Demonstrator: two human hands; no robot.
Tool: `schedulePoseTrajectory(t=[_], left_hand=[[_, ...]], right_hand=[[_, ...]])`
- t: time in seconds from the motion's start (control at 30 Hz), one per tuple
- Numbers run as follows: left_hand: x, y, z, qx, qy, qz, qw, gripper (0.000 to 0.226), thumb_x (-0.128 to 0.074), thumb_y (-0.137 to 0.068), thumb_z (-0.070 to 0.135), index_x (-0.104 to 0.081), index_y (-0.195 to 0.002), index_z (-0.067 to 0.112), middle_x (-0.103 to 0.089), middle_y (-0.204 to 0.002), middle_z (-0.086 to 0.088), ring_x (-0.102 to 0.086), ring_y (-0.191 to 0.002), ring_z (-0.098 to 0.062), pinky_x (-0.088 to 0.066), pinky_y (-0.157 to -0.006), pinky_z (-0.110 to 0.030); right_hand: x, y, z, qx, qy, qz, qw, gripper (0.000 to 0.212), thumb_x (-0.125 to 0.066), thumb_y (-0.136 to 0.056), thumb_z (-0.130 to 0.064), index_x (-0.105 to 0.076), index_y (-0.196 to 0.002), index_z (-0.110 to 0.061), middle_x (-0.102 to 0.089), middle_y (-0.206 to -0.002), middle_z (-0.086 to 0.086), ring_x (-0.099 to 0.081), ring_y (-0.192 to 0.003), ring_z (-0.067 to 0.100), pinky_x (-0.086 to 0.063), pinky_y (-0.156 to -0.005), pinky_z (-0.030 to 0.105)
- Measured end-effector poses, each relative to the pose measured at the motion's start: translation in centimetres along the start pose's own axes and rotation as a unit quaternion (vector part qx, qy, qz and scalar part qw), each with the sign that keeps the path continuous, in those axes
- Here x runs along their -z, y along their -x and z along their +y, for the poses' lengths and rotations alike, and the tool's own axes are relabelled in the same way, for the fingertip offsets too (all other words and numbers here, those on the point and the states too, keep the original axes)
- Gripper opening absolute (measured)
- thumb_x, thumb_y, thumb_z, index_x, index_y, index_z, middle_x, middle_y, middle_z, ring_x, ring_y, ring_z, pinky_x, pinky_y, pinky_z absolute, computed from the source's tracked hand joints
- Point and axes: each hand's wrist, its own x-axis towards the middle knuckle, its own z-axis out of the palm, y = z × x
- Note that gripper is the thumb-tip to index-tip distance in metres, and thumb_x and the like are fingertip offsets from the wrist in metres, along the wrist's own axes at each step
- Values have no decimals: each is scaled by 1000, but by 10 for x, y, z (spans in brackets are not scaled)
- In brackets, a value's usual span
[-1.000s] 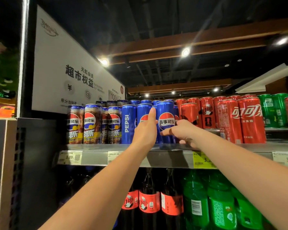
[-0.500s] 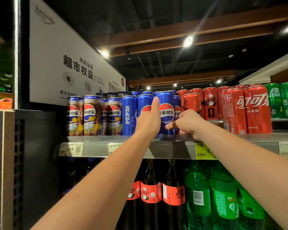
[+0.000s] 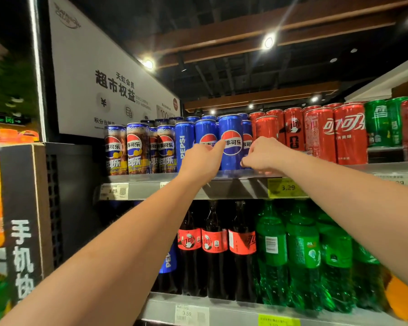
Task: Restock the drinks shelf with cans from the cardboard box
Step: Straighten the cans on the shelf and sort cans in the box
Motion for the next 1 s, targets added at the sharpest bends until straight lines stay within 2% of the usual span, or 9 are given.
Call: schedulePoseTrajectory(t=[0.13,0.27,0.4,0.5,0.57,0.7,0.83,0.93,1.0], left_hand=[[12,20,-10,-28,-125,-41,991,49,-38,-95,49,-45,-61,13,-50,-57,0,-48,-57,-19,-34,-52,-29],[14,43,-19,-40,-194,-53,979,44,-40,-94,48,-66,-96,12,-66,-84,-7,-61,-86,-27,-50,-76,-37],[19,65,-19,-66,-243,-66,966,42,-45,-92,47,-62,-116,17,-68,-86,-2,-63,-88,-24,-52,-82,-39],[27,76,-18,-100,-291,-82,948,46,-47,-91,49,-57,-127,22,-65,-119,-2,-60,-106,-24,-49,-90,-39],[35,85,-19,-121,-307,-89,940,45,-47,-90,49,-57,-126,22,-62,-123,0,-58,-109,-23,-48,-90,-39],[54,107,-24,-149,-307,-94,935,38,-46,-89,44,-63,-112,20,-67,-101,-2,-60,-90,-25,-51,-80,-37],[62,142,-41,-147,-306,-145,930,37,-47,-88,42,-62,-114,20,-67,-108,-3,-60,-100,-28,-46,-88,-39],[61,170,-58,-164,-303,-176,922,26,-48,-86,38,-62,-100,21,-65,-100,-4,-60,-96,-29,-41,-76,-34],[60,187,-66,-180,-310,-190,914,30,-50,-86,38,-64,-104,19,-66,-103,-6,-60,-97,-30,-42,-74,-33]], right_hand=[[14,26,2,30,90,-17,995,18,-54,-89,-29,-60,-87,-12,-56,-78,0,-51,-66,13,-35,-51,24],[15,50,6,37,129,-19,991,29,-49,-92,-33,-65,-96,-10,-64,-95,8,-59,-89,25,-45,-70,29],[17,80,0,33,207,-33,977,42,-50,-90,-35,-58,-123,-12,-62,-117,10,-58,-103,29,-48,-80,33],[20,102,-10,7,241,-44,969,43,-53,-87,-35,-58,-124,-14,-60,-121,10,-58,-104,29,-51,-85,36],[20,118,-19,-13,252,-56,966,42,-53,-87,-35,-57,-123,-14,-59,-121,10,-57,-104,30,-50,-85,37],[10,152,-37,-39,264,-80,960,38,-52,-86,-33,-59,-118,-13,-62,-116,9,-59,-100,28,-51,-84,35],[-11,191,-48,-72,257,-105,958,31,-52,-87,-32,-62,-110,-15,-63,-107,7,-58,-90,27,-46,-73,32],[-28,220,-49,-97,276,-131,947,30,-52,-85,-32,-62,-107,-15,-62,-103,8,-58,-88,28,-43,-70,31],[-38,240,-47,-109,286,-146,941,30,-52,-85,-32,-60,-108,-15,-61,-107,8,-57,-91,29,-43,-70,31]])
